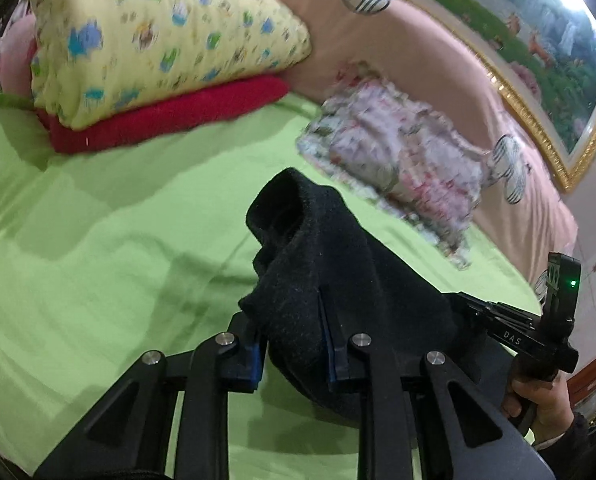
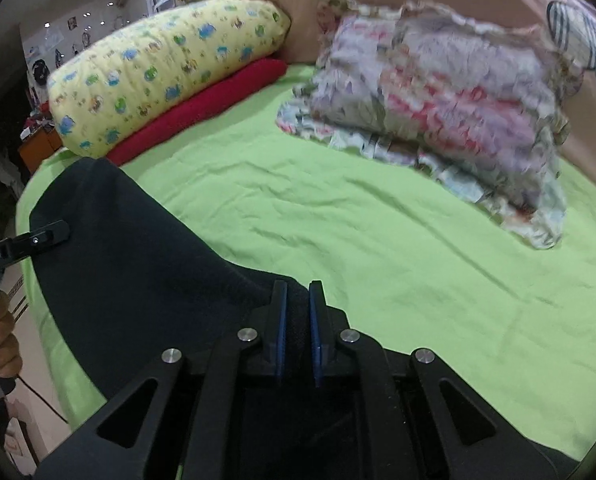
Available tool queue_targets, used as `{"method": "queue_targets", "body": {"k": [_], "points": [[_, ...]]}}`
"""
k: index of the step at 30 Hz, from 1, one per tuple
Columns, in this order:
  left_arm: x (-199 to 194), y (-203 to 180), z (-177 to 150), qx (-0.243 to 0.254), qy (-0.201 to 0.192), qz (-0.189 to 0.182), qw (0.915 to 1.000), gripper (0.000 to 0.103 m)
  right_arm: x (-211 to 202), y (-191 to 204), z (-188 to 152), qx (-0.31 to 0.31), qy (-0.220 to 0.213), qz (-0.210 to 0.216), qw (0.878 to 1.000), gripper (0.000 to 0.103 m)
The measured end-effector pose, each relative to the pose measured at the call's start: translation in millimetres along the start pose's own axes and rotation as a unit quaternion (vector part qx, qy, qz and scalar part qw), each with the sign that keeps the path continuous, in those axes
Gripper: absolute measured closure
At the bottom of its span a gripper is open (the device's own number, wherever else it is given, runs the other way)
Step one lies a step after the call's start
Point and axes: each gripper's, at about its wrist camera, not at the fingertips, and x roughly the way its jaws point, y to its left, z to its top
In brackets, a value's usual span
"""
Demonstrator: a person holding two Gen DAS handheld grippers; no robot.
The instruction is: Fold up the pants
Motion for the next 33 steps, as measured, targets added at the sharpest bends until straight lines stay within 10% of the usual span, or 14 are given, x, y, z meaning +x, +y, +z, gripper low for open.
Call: {"method": "queue_targets", "body": {"k": [7, 11, 15, 25, 33], "points": [[43.7, 26.7, -18.4, 0.009, 0.051, 0.054, 0.9972, 0.066, 54.6, -18.9, -15.9, 0.078, 0.027, 0.008, 0.997, 0.085], [17.2, 28.7, -16.2, 0.005, 0.023, 0.075, 0.9969, 0.039, 22.9, -31.8, -26.2, 0.147, -0.011, 0.023, 0.989, 0.084], [-9.3, 18.3, -13.9, 0.012, 0.002, 0.073, 0.9972, 0.037, -31.5, -41.6, -52.3, 0.191, -0.063, 0.035, 0.979, 0.082], [-1.8, -76.7, -38.1, 0.094, 0.054, -0.023, 0.9938, 0.033, -127.4, -74.5, -144.9, 0.279, -0.104, -0.006, 0.955, 0.079], [28.4, -186.2, -99.6, 0.206, 0.133, -0.1, 0.9643, 0.033, -180.4, -105.4, -205.3, 0.348, -0.127, -0.063, 0.927, 0.079]]}}
